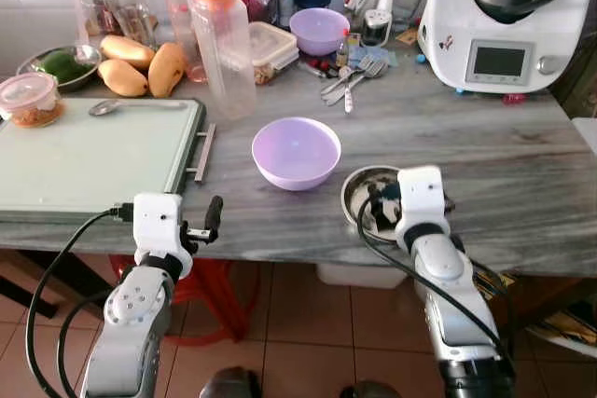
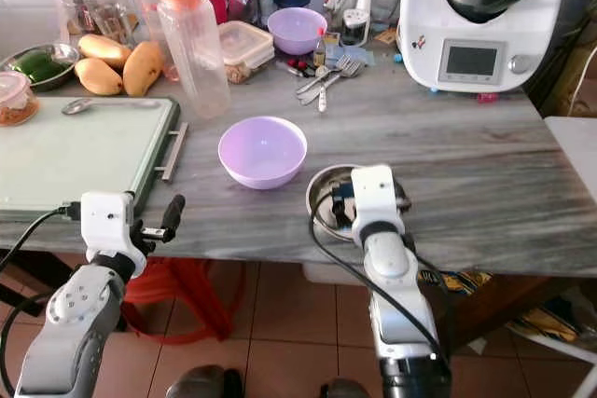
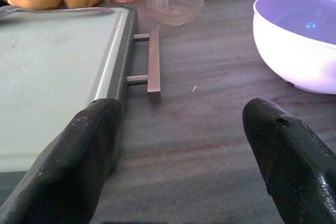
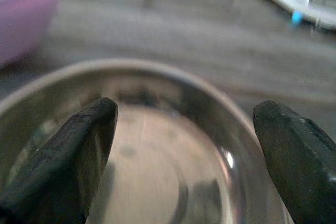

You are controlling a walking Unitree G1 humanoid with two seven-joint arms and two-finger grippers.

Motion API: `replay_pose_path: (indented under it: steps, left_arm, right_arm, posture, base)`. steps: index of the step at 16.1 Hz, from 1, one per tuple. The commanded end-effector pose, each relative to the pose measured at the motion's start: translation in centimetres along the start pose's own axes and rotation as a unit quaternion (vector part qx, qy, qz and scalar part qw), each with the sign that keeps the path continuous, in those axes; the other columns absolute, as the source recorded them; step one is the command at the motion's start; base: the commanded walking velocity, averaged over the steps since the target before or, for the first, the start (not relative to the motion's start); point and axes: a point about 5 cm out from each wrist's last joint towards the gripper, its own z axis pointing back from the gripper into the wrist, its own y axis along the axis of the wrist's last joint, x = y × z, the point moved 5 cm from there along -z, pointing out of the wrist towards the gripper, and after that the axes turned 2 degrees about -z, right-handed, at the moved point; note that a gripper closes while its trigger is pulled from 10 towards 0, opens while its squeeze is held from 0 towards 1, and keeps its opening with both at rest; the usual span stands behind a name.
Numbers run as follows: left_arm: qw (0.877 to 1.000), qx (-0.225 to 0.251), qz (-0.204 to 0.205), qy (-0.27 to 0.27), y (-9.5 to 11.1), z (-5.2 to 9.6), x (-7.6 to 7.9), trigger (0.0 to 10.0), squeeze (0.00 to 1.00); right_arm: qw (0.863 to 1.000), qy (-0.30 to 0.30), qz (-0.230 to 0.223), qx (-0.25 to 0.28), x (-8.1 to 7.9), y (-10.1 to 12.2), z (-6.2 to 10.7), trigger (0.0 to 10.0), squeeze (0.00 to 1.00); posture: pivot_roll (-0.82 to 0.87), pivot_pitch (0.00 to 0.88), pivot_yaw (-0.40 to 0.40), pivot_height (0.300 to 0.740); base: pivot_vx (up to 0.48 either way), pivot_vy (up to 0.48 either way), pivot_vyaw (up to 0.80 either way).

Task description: Setting the table

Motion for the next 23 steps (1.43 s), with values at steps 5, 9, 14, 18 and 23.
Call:
replay_pose_path:
  steps: [5,9,14,18,23]
  left_arm:
    - [1.0,0.01,-0.013,-0.014,0.5,-0.3,0.3,10.0,0.0]
    - [1.0,0.009,-0.013,-0.015,0.4,-0.1,0.3,10.0,0.0]
    - [1.0,0.007,-0.015,-0.016,0.4,-0.1,0.3,10.0,0.0]
    - [1.0,0.003,-0.015,-0.015,0.3,0.0,0.3,10.0,0.0]
    - [1.0,0.003,-0.014,-0.013,0.3,0.1,0.2,10.0,0.0]
  right_arm:
    - [0.998,0.001,-0.048,-0.026,0.0,0.2,-1.1,10.0,0.89]
    - [0.997,0.01,-0.058,-0.046,-0.1,0.1,-1.8,10.0,0.78]
    - [0.991,0.032,-0.094,-0.093,-1.1,-1.1,-2.9,10.0,0.47]
    - [0.991,0.023,-0.099,-0.091,-0.7,-0.4,-3.8,10.0,0.31]
    - [0.996,0.01,-0.078,-0.045,0.6,3.0,-4.4,10.0,0.25]
  posture:
    - [0.02,0.0,0.043,0.74]
    - [0.02,0.0,0.042,0.74]
    - [0.03,0.0,0.042,0.74]
    - [0.03,0.0,0.04,0.74]
    - [0.03,0.0,0.038,0.74]
  base:
    - [0.0,0.0,0.0]
    - [0.0,0.0,0.0]
    - [0.0,0.0,0.0]
    - [0.0,0.0,0.0]
    - [0.0,0.0,0.0]
